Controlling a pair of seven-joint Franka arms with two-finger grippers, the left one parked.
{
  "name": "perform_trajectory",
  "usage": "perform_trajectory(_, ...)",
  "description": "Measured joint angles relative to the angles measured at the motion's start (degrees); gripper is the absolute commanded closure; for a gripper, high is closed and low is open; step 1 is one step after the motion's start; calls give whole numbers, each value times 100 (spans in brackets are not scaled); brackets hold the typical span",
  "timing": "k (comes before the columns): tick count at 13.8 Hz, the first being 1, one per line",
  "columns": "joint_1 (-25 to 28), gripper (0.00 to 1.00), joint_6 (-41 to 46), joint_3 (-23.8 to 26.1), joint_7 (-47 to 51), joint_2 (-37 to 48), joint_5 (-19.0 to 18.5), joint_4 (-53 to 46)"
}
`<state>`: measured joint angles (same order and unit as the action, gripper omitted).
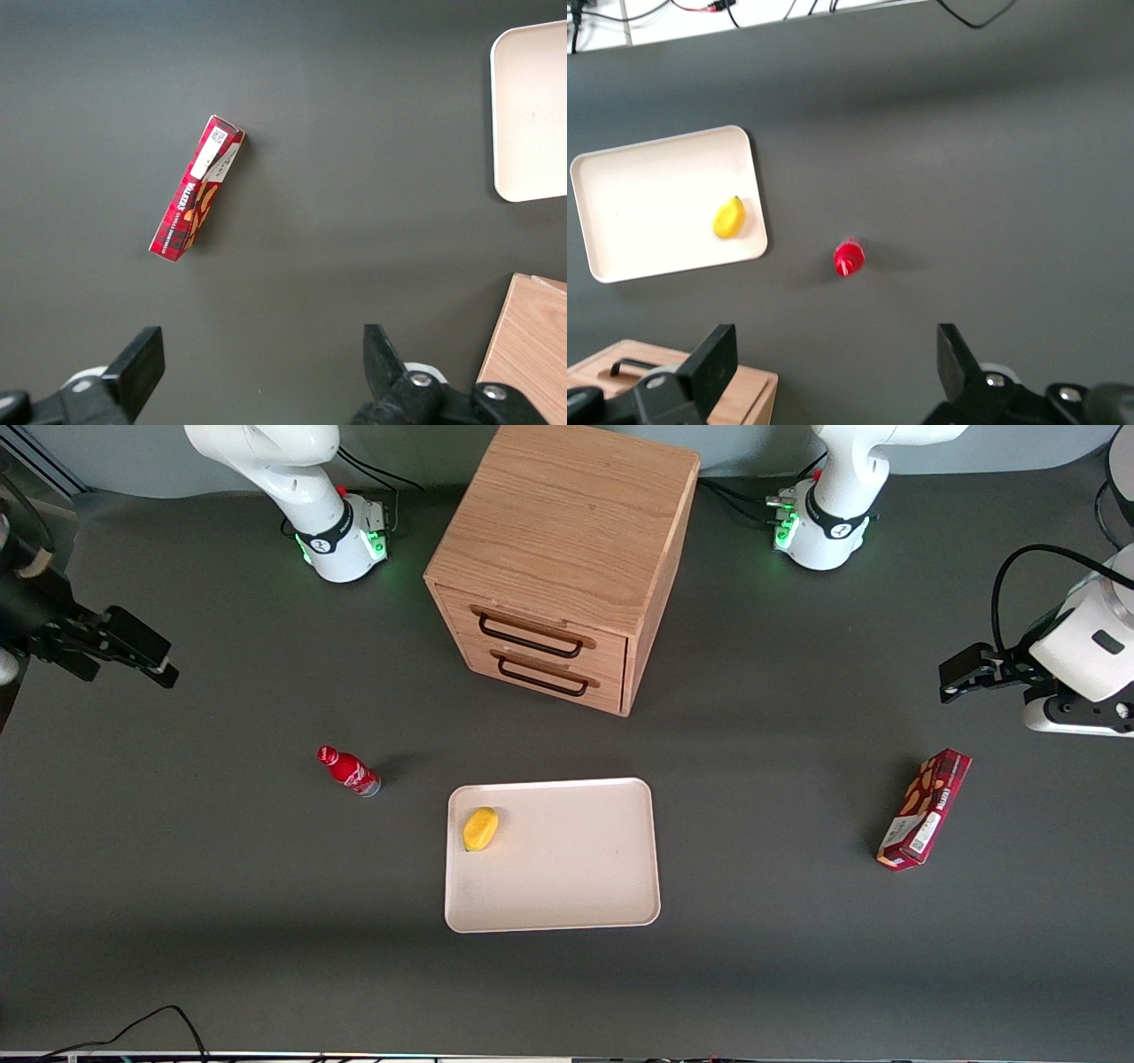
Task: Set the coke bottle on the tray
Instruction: 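Move the right gripper down toward the red Coca-Cola bottle, then close the right gripper around the bottle's neck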
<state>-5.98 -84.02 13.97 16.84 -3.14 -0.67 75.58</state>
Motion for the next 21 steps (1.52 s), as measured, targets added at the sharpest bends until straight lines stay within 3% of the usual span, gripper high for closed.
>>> perform_trajectory(9,59,0,153,97,458,-179,14,217)
perform_trajectory(12,66,0,-752,121,458,-320,92,1034)
perform_trajectory(18,85,0,-3358,241,458,-475,106,3332)
perform_trajectory(21,79,0,-4111,241,458,-683,106,4090)
